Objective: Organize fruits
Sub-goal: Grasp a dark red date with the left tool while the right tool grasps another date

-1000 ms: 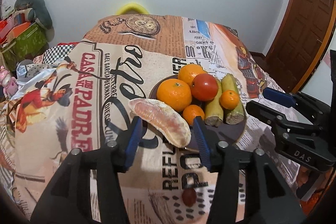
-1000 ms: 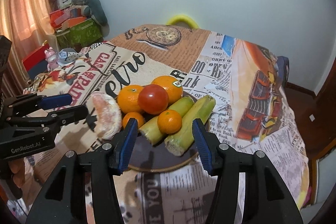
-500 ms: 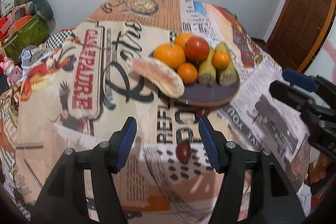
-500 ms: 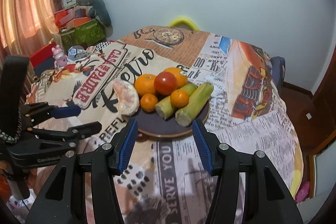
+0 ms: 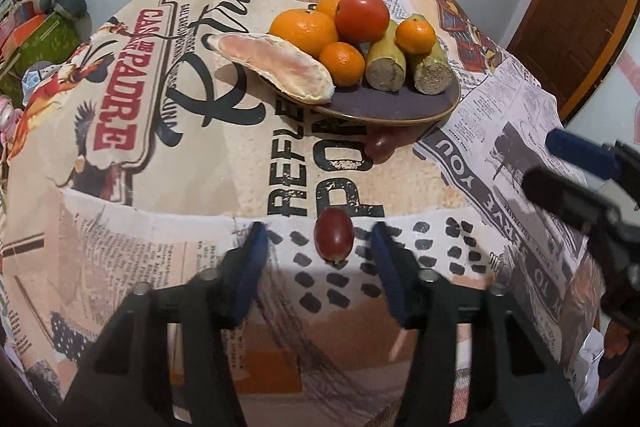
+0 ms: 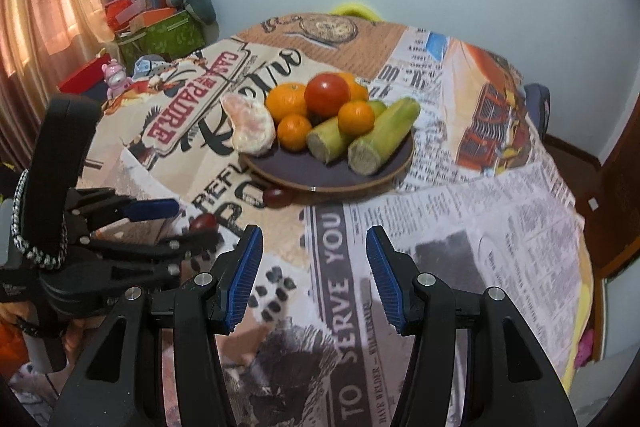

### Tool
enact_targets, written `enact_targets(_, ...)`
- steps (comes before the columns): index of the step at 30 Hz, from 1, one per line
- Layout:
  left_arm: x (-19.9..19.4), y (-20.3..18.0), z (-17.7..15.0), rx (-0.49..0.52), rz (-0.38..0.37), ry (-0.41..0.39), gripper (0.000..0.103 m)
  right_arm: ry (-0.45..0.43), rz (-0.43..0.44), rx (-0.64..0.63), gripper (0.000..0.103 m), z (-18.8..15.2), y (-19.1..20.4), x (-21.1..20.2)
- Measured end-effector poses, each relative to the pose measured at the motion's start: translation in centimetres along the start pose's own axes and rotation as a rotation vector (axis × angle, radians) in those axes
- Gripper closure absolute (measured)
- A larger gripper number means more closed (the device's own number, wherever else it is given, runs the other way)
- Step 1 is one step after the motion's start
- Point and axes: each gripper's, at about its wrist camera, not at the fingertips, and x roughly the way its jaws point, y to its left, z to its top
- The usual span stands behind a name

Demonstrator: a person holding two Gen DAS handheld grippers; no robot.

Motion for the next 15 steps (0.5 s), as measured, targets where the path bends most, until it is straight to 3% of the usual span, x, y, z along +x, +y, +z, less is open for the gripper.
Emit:
enact_targets(6, 0.5, -0.4, 0.1, 0.046, -0.011, -0.01, 0.083, 0.028, 0.014, 0.0, 0.053, -0.2, 0.3, 1.3)
enact_targets(15, -0.9, 2.2, 0.4, 0.004, -0.029, -0.057, 0.086, 0.058, 0.046, -0.029, 0.053, 1.1, 1.6, 4.2)
